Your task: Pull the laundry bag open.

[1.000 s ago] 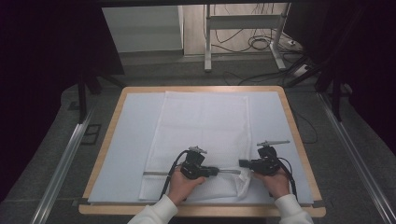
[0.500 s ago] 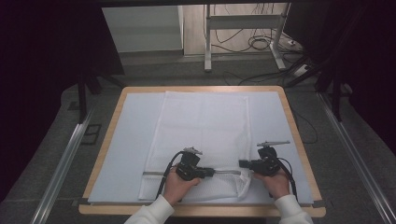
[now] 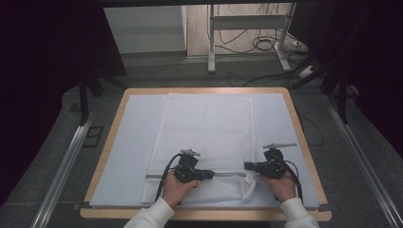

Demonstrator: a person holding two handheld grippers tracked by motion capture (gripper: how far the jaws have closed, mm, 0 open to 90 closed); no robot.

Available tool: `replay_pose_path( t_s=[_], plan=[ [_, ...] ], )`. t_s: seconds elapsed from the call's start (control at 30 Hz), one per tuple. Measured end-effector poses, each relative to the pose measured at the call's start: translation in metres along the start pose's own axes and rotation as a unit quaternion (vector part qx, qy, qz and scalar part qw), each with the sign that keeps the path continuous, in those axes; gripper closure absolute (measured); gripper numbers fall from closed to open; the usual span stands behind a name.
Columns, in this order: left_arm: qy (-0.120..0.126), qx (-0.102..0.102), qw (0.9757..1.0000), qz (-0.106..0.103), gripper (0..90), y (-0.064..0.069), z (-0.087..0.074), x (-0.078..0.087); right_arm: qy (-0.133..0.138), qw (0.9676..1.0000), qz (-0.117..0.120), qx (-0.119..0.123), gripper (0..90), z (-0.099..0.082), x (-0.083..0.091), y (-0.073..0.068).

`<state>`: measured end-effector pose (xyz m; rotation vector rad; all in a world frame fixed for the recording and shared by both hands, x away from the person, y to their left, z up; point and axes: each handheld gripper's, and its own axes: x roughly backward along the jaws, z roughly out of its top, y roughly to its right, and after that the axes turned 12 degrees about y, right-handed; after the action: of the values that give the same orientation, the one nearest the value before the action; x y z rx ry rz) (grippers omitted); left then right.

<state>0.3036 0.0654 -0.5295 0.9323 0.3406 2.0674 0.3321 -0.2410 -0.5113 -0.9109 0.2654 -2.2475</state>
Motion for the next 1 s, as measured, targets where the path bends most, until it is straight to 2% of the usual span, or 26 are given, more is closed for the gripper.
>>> replay_pose_path(
  t_s=[0.2, 0.43, 1.0],
  plan=[
    [-0.003, 0.002, 1.0000, -0.001, 86.5, -0.003, -0.003, 0.004, -0.001, 1.0000, -0.001, 0.000, 87.8, 0.000, 0.000, 0.000],
    [0.002, 0.001, 1.0000, 0.009, 86.5, -0.004, -0.003, 0.010, 0.000, 1.0000, -0.002, 0.002, 87.8, 0.000, 0.001, 0.000],
    [0.018, 0.017, 0.9994, 0.024, 86.5, -0.018, -0.005, 0.031, 0.002, 0.9999, -0.006, 0.009, 87.8, 0.000, 0.001, 0.000]
  ],
)
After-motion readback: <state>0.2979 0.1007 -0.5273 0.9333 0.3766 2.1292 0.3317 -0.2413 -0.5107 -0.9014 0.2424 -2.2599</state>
